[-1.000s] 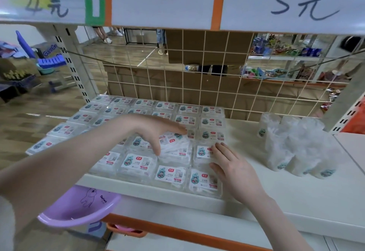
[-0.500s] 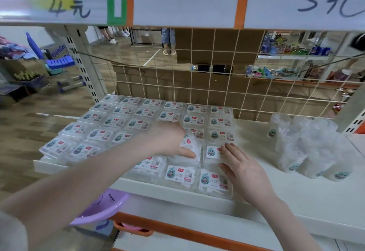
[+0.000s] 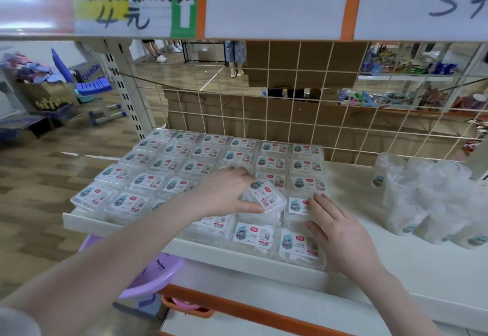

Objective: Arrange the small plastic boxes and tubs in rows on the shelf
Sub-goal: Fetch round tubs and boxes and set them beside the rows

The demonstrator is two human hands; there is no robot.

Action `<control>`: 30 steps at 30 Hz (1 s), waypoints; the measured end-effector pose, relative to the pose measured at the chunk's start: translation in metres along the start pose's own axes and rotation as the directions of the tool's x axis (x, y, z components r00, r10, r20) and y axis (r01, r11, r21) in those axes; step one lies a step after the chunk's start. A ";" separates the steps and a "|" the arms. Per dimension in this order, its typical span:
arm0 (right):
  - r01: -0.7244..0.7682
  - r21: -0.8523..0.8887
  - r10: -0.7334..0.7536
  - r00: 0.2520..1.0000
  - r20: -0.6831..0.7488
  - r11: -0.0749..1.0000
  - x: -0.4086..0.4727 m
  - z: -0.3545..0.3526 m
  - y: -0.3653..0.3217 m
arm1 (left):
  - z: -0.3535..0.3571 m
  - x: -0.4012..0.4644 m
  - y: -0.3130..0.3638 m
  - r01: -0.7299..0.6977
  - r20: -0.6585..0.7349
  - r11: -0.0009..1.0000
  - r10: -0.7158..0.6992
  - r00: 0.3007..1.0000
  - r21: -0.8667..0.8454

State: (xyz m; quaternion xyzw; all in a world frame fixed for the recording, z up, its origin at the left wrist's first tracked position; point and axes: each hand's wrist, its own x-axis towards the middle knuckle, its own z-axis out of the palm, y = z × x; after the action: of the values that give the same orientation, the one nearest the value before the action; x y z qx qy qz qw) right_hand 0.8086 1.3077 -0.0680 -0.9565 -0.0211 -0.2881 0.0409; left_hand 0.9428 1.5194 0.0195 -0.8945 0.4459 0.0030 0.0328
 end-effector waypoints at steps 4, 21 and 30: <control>-0.016 0.000 0.016 1.000 -0.010 1.000 -0.001 0.002 -0.001 | 0.003 -0.001 -0.003 -0.040 0.009 0.999 0.040 0.999 -0.025; -0.068 -0.018 0.069 0.996 0.062 0.998 0.003 -0.005 -0.008 | -0.017 0.027 -0.002 -0.200 0.142 0.980 0.197 0.970 0.005; -0.110 0.012 0.111 0.993 -0.039 0.994 -0.022 -0.021 0.002 | -0.009 -0.019 0.026 -0.002 0.068 1.000 0.002 0.998 0.006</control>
State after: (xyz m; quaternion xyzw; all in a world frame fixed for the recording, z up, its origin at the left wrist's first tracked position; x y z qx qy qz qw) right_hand 0.7783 1.3037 -0.0626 -0.9500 0.0312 -0.3044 0.0620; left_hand 0.9105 1.5186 0.0272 -0.8934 0.4453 0.0320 0.0507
